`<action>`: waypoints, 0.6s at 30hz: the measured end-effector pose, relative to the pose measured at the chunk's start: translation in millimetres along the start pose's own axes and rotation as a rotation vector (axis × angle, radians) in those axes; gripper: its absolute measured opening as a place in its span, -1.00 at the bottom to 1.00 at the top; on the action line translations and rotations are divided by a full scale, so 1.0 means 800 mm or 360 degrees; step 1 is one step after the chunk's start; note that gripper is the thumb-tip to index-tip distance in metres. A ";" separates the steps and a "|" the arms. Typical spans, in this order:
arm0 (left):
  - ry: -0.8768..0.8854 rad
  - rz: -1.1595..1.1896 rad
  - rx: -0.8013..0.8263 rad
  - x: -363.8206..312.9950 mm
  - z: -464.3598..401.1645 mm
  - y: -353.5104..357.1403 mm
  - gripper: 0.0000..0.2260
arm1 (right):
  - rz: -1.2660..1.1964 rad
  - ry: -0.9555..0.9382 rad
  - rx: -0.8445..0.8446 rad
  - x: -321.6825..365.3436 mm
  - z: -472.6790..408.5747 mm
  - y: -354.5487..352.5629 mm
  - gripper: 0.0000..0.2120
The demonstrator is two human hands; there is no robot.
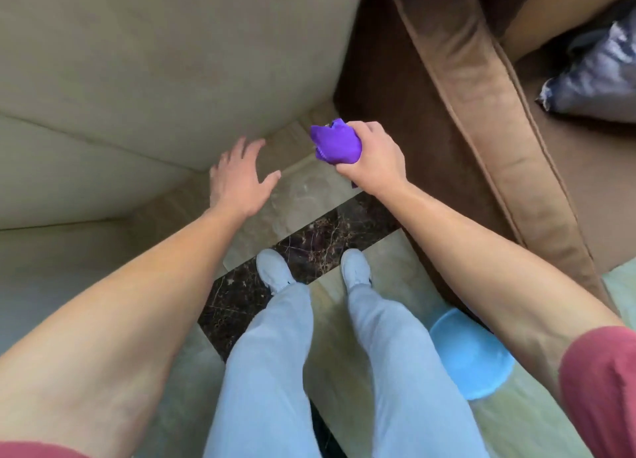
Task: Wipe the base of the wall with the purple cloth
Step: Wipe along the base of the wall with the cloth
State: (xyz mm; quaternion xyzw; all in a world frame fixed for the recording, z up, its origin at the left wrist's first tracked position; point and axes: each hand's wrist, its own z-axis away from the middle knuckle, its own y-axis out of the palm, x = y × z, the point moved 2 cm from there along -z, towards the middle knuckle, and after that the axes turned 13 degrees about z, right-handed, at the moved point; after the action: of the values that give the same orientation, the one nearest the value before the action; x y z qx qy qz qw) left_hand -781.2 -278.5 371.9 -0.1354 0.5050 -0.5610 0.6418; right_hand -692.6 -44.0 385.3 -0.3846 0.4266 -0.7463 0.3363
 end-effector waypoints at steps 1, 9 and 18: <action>-0.0021 -0.0033 0.0012 0.010 -0.019 0.021 -0.39 | 0.0035 -0.0027 0.0016 -0.011 -0.016 0.021 -0.32; 0.0002 -0.0049 0.0079 0.097 -0.147 0.201 -0.39 | 0.0277 -0.0376 -0.0028 -0.072 -0.163 0.190 -0.33; 0.0190 -0.0344 -0.0163 0.222 -0.302 0.331 -0.22 | 0.0493 -0.0669 -0.0213 -0.115 -0.342 0.375 -0.35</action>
State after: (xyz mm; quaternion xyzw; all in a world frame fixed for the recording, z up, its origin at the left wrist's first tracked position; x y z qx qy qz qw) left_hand -844.9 -247.5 -21.8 -0.1880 0.5527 -0.6075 0.5387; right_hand -832.2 13.3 -2.8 -0.4826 0.4495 -0.5599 0.5015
